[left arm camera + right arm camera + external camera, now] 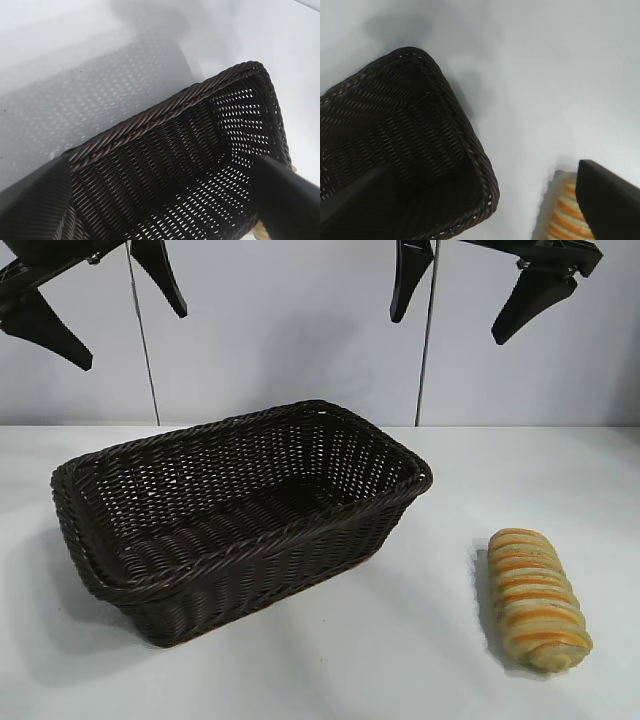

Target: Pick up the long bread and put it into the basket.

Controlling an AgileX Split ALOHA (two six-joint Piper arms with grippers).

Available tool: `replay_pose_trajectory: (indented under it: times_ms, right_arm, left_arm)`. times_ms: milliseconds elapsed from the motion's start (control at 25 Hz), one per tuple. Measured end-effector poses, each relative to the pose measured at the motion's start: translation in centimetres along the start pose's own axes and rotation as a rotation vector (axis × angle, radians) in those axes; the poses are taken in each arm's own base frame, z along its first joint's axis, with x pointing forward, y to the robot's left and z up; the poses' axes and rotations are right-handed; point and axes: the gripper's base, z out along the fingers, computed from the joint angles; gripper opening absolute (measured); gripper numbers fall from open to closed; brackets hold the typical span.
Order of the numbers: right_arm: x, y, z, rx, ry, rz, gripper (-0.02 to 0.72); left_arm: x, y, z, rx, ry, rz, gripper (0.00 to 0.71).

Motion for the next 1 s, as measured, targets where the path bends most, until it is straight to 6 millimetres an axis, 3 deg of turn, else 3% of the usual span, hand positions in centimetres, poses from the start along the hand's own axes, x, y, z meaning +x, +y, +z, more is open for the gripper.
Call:
replay_pose_trajectory:
  times_ms: [1000]
  right_arm:
    - [0.01, 0.0, 0.0, 0.0, 0.001, 0.0, 0.695]
  left_arm:
    - [-0.48, -0.06, -0.02, 0.009, -0.052, 0.002, 0.694]
